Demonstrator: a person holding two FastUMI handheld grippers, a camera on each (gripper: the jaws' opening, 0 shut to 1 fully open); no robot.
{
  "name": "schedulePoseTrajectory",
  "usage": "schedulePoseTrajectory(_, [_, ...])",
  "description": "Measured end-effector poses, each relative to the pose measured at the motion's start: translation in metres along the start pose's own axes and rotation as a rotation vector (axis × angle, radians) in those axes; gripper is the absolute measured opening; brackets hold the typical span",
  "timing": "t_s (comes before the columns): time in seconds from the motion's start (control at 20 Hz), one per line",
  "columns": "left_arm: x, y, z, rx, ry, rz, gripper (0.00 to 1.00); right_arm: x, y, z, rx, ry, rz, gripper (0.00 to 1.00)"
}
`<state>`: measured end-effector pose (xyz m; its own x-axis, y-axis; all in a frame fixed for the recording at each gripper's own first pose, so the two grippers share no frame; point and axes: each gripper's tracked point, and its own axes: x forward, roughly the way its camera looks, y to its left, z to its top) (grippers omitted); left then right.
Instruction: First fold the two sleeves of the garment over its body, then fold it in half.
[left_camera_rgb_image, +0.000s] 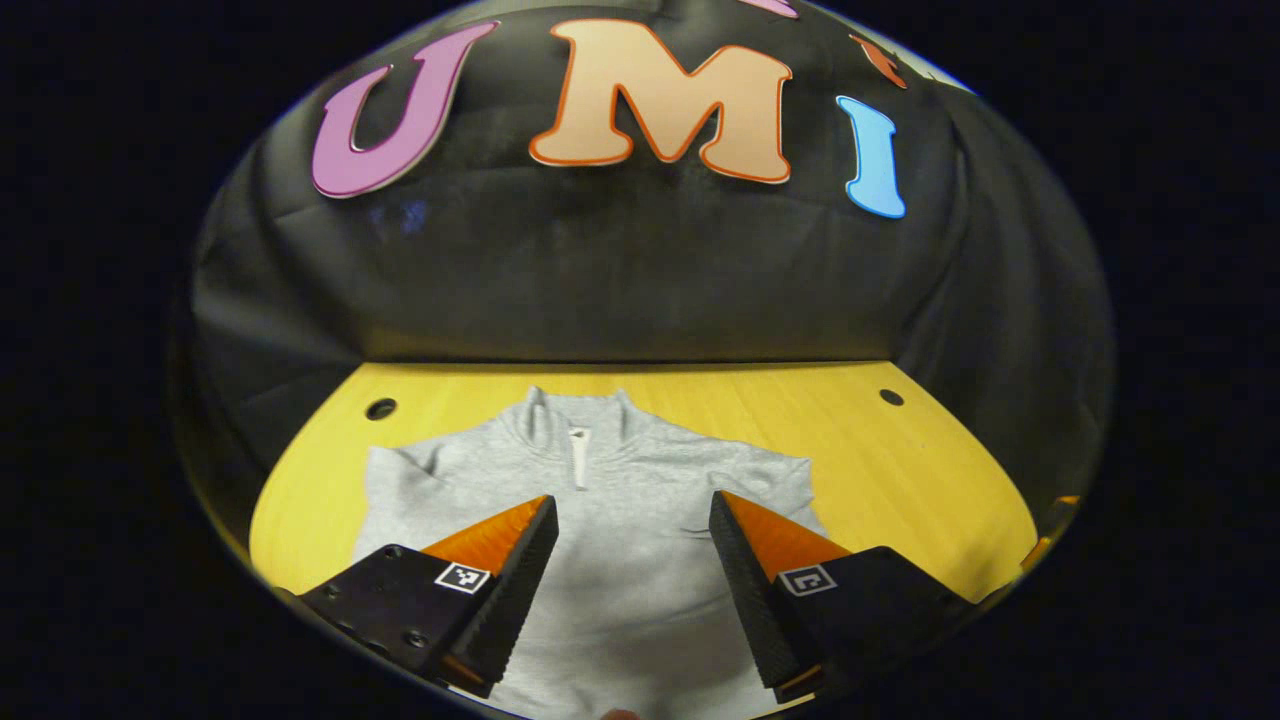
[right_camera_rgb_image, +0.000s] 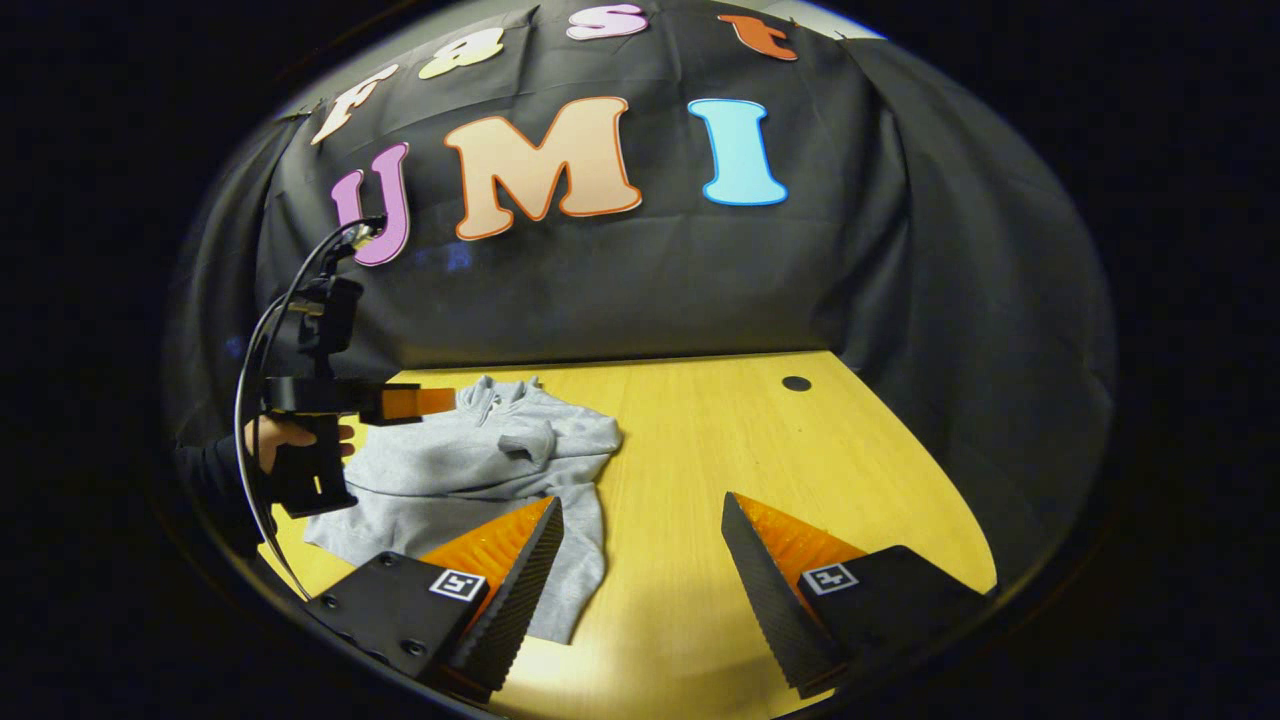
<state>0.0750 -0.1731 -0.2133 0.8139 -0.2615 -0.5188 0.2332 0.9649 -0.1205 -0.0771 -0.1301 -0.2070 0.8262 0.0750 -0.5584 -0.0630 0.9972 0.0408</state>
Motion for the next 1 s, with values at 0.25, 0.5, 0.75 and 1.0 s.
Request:
schedulePoseTrajectory(0.25, [-0.041, 0.074, -0.005, 0.015, -0.031, 0.1, 0.88, 0.019, 0.037, 0.003, 0.007, 0.013, 0.046, 0.99])
schedulePoseTrajectory(0.5, [-0.077, 0.131, -0.033, -0.039, 0.002, 0.178, 0.89, 0.036, 0.058, -0.005, -0.002, 0.032, 0.047, 0.96])
schedulePoseTrajectory(0.75, [-0.104, 0.157, -0.084, -0.084, 0.087, 0.19, 0.89, 0.046, 0.07, -0.04, -0.019, 0.106, 0.032, 0.99])
schedulePoseTrajectory(1.0, [-0.119, 0.161, -0.139, -0.124, 0.193, 0.187, 0.89, 0.048, 0.074, -0.078, -0.045, 0.187, 0.014, 0.96])
